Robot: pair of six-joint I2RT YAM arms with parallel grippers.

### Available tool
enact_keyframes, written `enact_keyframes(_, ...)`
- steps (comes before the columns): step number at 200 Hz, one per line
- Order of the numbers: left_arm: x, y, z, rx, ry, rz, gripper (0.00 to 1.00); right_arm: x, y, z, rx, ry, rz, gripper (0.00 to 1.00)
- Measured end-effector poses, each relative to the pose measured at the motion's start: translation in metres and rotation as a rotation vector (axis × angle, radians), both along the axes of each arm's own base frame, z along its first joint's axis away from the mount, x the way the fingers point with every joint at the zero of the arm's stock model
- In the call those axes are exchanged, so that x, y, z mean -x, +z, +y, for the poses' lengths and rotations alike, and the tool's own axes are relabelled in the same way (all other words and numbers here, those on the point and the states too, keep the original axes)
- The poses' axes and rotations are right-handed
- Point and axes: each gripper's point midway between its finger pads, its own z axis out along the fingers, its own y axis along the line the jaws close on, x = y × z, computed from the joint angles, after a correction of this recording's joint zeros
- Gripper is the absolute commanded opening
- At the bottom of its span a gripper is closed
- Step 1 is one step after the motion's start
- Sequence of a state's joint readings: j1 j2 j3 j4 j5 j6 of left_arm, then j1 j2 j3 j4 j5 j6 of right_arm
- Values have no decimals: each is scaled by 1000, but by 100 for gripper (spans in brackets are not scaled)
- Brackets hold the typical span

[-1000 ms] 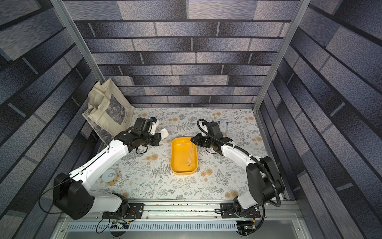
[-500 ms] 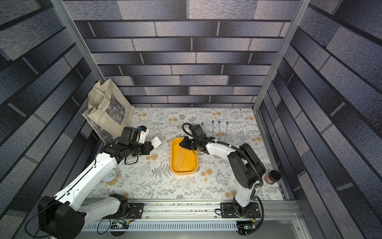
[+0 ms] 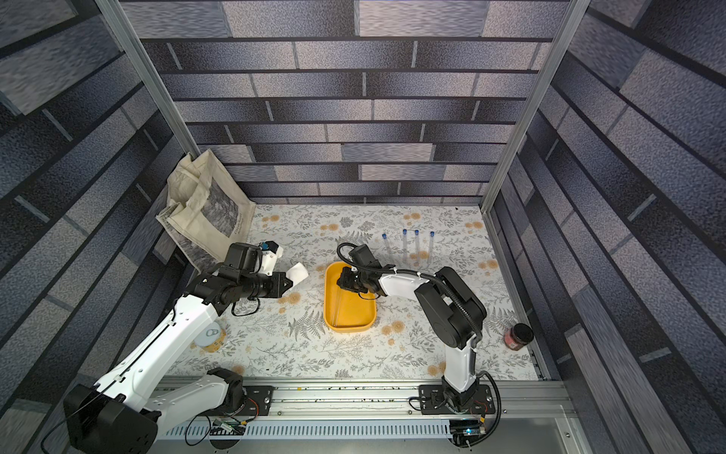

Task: Wipe the exteriors of test tubes
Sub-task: Place the test tube in the storage box.

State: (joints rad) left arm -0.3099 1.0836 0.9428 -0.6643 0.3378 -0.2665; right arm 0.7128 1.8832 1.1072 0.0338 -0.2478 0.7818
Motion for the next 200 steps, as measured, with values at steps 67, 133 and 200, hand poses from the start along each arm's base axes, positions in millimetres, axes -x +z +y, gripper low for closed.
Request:
enact_keyframes(67,5,7,3,5,3,-17,8,-4,12,2,7,-2,-11,44)
enact_keyframes(133,7,6,0,19,-10,5,9,16,94,-34,54,12,-186,100)
enact_keyframes(200,0,6,-13,45,-73,40,8,-32,129,-165,395,-139,-300,100)
